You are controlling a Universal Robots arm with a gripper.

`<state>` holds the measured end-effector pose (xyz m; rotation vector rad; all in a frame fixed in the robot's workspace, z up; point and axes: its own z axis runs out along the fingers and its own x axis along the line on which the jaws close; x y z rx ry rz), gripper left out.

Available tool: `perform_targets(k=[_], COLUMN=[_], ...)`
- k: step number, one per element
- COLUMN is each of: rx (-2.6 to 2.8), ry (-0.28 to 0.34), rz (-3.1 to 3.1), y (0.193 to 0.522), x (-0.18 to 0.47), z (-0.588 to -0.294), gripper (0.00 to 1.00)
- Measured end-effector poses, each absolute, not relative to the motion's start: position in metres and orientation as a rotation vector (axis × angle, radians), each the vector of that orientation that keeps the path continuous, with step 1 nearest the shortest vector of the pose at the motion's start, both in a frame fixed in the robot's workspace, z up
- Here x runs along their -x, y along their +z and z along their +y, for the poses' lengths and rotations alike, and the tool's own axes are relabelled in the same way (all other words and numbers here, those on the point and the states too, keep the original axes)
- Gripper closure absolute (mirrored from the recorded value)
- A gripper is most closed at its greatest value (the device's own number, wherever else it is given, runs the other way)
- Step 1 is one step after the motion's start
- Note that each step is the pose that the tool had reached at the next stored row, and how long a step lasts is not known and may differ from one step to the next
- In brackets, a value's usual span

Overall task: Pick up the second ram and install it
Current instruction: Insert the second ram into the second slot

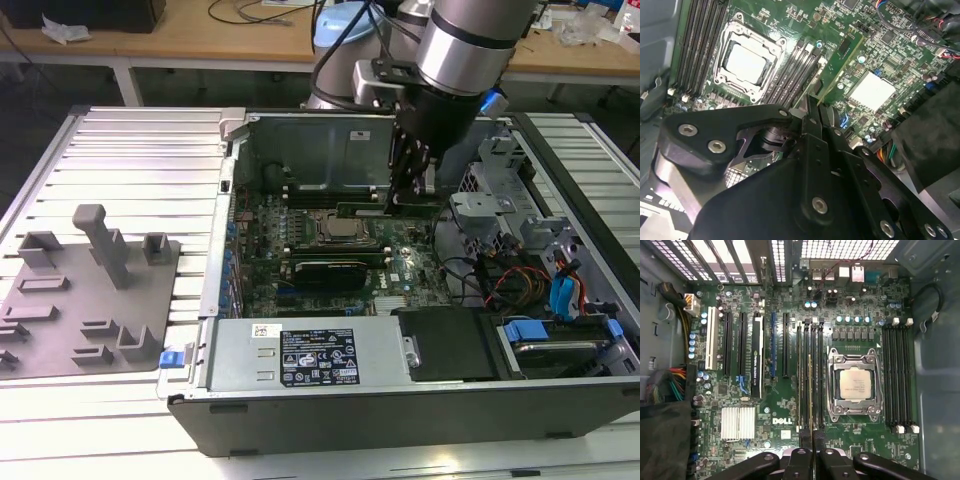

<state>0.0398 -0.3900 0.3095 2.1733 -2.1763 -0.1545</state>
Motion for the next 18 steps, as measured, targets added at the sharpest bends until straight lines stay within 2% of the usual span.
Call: perform_targets(k=[18], rx=[-2.173], ry=[-0.155], rz=[-2.176], y=[0.288], x=[-0.023], z=[-0.390], gripper=[0.87])
